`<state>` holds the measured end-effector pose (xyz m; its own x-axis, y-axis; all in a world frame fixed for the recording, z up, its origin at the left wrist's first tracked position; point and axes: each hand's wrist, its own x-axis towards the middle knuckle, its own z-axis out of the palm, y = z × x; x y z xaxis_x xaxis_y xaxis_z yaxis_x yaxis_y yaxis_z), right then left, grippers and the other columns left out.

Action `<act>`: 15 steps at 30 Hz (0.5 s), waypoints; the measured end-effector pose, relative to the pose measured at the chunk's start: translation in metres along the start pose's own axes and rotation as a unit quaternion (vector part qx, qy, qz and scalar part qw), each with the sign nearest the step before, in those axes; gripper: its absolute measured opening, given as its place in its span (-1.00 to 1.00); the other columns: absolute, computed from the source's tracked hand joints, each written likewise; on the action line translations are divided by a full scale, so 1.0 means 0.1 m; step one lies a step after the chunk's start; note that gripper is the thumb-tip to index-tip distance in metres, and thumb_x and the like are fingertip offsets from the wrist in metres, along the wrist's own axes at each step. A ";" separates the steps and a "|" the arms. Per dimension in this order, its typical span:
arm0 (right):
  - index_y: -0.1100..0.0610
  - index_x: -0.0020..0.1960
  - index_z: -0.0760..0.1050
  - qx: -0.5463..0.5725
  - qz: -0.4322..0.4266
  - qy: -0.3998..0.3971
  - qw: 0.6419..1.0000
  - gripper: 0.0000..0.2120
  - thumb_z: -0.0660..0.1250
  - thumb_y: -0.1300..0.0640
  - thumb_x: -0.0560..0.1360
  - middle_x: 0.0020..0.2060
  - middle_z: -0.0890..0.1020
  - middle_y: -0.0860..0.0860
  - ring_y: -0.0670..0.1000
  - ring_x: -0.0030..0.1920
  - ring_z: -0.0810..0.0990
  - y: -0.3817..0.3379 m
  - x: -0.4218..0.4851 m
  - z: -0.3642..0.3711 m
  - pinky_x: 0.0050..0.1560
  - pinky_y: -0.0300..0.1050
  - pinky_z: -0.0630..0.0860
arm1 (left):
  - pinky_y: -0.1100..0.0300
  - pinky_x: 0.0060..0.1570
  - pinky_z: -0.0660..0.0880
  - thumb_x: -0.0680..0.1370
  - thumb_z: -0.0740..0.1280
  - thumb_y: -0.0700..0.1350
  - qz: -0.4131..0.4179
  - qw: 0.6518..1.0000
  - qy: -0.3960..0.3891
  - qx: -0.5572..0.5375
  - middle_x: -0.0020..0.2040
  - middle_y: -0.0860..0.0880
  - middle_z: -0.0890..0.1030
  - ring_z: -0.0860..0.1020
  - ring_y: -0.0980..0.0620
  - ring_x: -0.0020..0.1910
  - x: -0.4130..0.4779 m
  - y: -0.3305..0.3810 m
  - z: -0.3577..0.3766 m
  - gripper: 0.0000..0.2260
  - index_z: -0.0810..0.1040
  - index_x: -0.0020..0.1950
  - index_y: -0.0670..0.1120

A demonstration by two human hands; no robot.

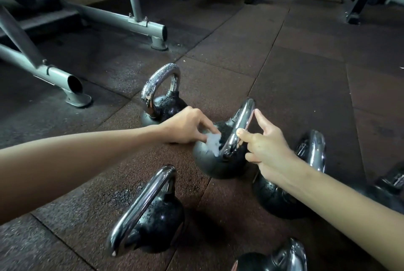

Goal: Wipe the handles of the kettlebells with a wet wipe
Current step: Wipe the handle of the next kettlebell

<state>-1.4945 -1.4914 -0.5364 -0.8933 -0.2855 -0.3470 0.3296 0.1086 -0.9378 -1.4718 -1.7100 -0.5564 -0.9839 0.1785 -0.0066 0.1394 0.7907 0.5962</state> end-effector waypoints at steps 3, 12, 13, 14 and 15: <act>-0.15 0.64 0.10 -0.038 -0.017 -0.003 0.999 -0.20 0.40 0.30 0.59 -0.15 0.60 0.04 -0.16 -0.60 0.28 -0.09 0.11 0.31 -0.60 -0.24 0.25 | 0.41 -0.34 0.46 0.48 0.57 -0.09 -0.064 0.993 0.094 -0.030 -0.35 0.28 0.65 0.54 0.29 -0.45 -0.04 -0.18 -0.26 -0.80 0.76 0.10 0.04; -0.18 0.48 0.46 -0.111 -0.072 0.043 0.990 -0.33 0.60 0.10 0.44 -0.11 0.67 -0.06 -0.16 -0.35 0.56 -0.12 0.19 0.33 -0.33 -0.25 0.40 | 0.38 -0.38 0.44 0.49 0.54 -0.21 -0.104 0.951 0.166 -0.238 -0.08 0.06 0.77 0.53 0.21 -0.37 -0.25 -0.13 -0.37 -0.76 0.75 0.13 0.00; -0.18 0.40 0.54 -0.138 -0.110 0.050 0.983 -0.42 0.61 0.03 0.42 -0.10 0.70 -0.09 -0.17 -0.19 0.61 -0.14 0.16 0.24 -0.18 -0.28 0.42 | 0.40 -0.34 0.45 0.49 0.55 -0.21 -0.086 0.951 0.168 -0.243 -0.06 0.05 0.77 0.56 0.22 -0.34 -0.23 -0.05 -0.36 -0.76 0.75 0.13 0.00; -0.17 0.33 0.60 -0.145 -0.144 0.041 0.978 -0.51 0.60 0.01 0.43 -0.14 0.71 -0.12 -0.20 -0.14 0.62 -0.18 0.12 0.16 -0.12 -0.33 0.41 | 0.39 -0.31 0.46 0.49 0.55 -0.20 -0.067 0.953 0.169 -0.242 -0.08 0.07 0.77 0.58 0.20 -0.32 -0.19 0.02 -0.35 -0.77 0.75 0.12 0.01; -0.14 0.30 0.63 -0.127 -0.165 0.007 0.978 -0.58 0.57 0.02 0.46 -0.21 0.71 -0.15 -0.22 -0.22 0.60 -0.24 0.08 0.10 -0.18 -0.40 0.40 | 0.32 -0.28 0.46 0.49 0.55 -0.19 -0.050 0.955 0.169 -0.238 -0.14 0.09 0.75 0.58 0.12 -0.32 -0.15 0.09 -0.33 -0.77 0.75 0.12 0.02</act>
<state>-1.5067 -1.5060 -0.5172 -0.9429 -0.3322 -0.0240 -0.0625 0.2471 -0.9670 -1.4598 -1.7245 -0.5244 -0.9806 -0.1473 0.1292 0.0554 0.4240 0.9039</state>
